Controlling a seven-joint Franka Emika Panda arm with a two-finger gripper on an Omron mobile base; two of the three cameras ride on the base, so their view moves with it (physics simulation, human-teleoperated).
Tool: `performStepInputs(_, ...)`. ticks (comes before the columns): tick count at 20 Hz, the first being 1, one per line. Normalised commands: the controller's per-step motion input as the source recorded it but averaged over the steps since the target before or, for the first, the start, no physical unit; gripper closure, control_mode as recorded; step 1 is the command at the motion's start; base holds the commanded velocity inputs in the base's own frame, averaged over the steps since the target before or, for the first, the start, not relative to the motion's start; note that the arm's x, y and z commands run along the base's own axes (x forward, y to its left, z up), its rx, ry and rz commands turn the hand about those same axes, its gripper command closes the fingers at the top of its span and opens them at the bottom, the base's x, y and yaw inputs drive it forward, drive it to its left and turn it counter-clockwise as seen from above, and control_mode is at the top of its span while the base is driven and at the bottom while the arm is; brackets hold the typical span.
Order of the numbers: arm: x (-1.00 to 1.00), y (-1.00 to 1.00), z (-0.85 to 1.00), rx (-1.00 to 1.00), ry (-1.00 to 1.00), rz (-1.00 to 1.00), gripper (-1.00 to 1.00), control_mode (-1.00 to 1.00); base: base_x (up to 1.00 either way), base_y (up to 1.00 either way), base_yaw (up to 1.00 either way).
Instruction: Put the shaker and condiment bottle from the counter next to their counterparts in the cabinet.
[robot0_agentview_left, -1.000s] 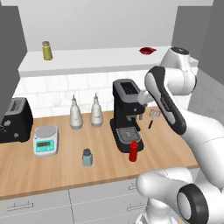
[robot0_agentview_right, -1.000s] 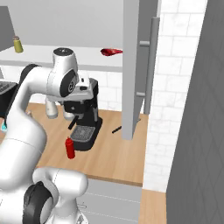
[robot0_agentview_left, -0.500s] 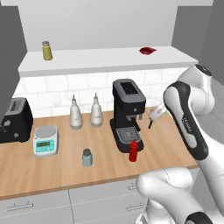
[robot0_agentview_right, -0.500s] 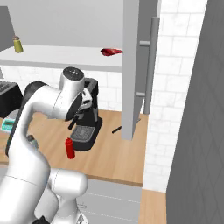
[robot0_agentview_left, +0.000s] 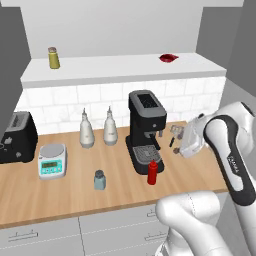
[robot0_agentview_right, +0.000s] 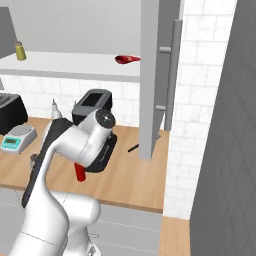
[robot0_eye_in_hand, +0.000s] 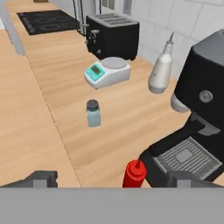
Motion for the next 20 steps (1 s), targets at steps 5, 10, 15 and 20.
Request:
performStepInputs(5, 0.0, 0.0, -0.46, 0.18, -0.11, 0.33, -1.0, -1.0, 0.0, 0.0, 0.0)
performStepInputs(10, 0.0, 0.0, -0.45, 0.08, -0.07, 0.37, -1.0, -1.0, 0.0, 0.0, 0.0)
performStepInputs(15, 0.0, 0.01, -0.26, 0.0, -0.04, 0.27, -1.0, -1.0, 0.0, 0.0, 0.0)
performStepInputs(20, 0.0, 0.0, 0.0, 0.0, 0.0, 0.0, -1.0, -1.0, 0.0, 0.0, 0.0)
